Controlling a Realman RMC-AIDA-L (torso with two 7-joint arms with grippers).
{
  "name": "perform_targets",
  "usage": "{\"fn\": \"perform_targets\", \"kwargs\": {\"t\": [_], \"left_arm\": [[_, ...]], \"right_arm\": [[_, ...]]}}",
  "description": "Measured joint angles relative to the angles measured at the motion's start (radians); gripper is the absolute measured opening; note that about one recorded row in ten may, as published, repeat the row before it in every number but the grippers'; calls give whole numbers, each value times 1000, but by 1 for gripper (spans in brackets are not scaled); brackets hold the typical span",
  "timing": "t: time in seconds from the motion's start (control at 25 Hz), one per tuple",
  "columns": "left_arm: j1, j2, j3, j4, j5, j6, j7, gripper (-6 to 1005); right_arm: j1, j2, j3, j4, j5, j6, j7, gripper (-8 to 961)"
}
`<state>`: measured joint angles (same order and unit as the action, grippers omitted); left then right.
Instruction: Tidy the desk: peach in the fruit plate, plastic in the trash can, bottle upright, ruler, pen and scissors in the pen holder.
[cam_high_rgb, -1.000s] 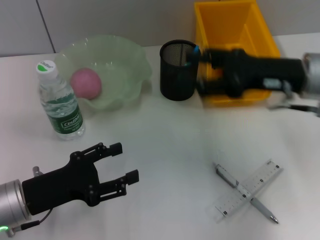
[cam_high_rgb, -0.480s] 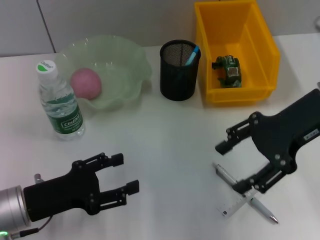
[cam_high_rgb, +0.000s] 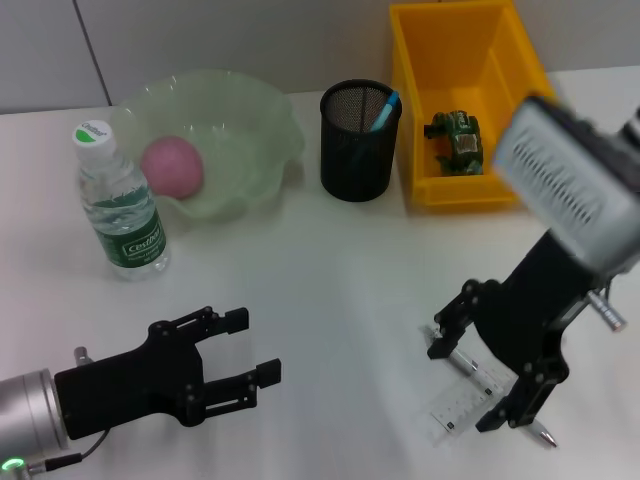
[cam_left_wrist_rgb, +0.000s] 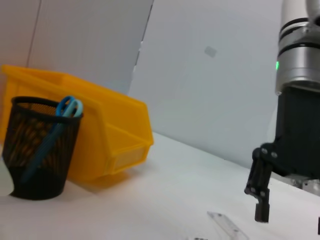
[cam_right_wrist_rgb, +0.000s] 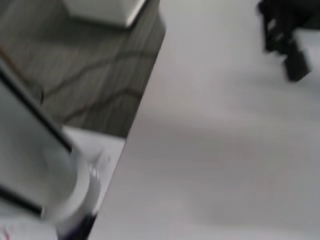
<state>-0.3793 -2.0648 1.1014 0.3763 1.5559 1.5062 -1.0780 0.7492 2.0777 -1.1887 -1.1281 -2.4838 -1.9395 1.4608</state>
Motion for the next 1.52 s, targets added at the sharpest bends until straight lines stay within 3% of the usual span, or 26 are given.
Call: {"fn": "perform_targets", "kwargs": {"t": [0.32, 0.72, 1.52], "left_arm": [[6, 0, -6, 0, -2, -19, -10, 810], [8, 2, -9, -3, -8, -24, -13, 811], [22, 2, -9, 0, -8, -18, -14, 811]], "right_arm": [[1, 7, -194, -11, -41, 78, -2, 767], [-3, 11, -343, -12, -50, 149, -6, 752], [-24, 15, -447, 0, -25, 243, 2, 721]]}}
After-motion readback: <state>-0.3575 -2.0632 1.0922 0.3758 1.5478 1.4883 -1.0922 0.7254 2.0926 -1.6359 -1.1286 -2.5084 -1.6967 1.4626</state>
